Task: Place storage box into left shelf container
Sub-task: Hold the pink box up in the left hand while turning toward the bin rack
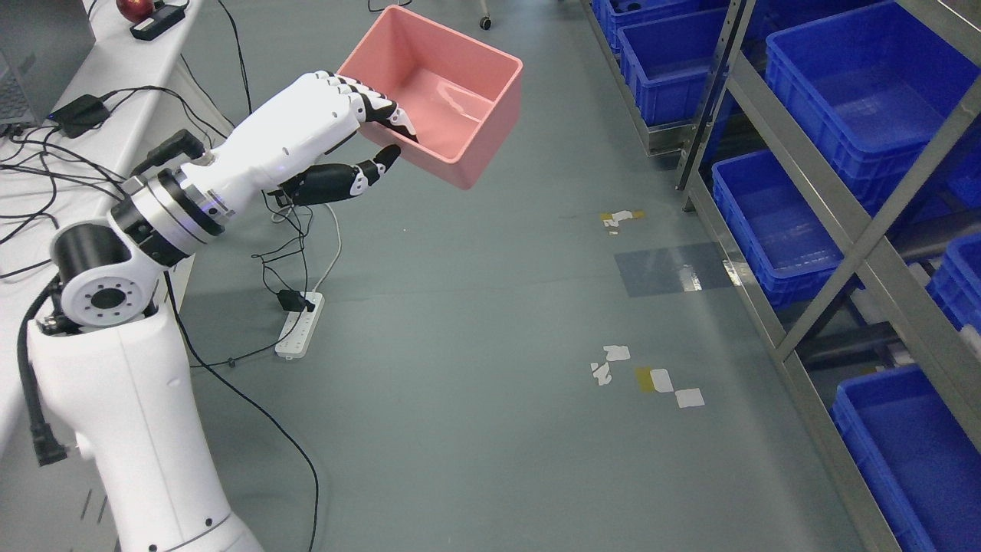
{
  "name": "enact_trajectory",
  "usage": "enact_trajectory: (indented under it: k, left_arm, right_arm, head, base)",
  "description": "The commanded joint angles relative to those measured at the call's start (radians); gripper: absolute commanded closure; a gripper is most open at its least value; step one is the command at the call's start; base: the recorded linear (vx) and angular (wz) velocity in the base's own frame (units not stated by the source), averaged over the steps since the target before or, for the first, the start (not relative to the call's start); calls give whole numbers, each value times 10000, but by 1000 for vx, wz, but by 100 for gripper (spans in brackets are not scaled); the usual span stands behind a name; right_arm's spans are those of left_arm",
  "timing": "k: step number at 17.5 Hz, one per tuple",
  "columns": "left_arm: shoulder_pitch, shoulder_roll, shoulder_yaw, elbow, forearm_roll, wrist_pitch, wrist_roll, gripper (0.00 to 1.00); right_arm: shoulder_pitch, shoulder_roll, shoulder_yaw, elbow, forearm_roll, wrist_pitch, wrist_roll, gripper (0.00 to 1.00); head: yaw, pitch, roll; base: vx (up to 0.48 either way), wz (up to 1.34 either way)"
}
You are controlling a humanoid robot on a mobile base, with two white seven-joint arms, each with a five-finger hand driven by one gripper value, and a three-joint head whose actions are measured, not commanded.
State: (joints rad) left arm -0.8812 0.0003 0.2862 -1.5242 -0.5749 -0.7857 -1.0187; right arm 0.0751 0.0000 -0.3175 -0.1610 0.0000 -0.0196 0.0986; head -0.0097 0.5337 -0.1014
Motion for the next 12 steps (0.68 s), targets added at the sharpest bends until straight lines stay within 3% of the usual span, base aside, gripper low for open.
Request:
enact_trajectory:
  k: [1,6,12]
  left_arm:
    - [53,171,525,71,-111,3,32,99]
    - [206,171,789,56,-111,125,1,99]
    - [-85,171,-9,-6,809,3,245,98]
  right_arm:
    - [0,-175,0,0,77,-3,3432,0]
    - [0,-175,0,0,77,-3,3432,0]
    - [0,-175,0,0,77,-3,3432,0]
  head:
    - [0,0,0]
    - [0,0,0]
    - [0,0,0]
  base:
    - [313,-64]
    - [356,-4]
    - [364,0]
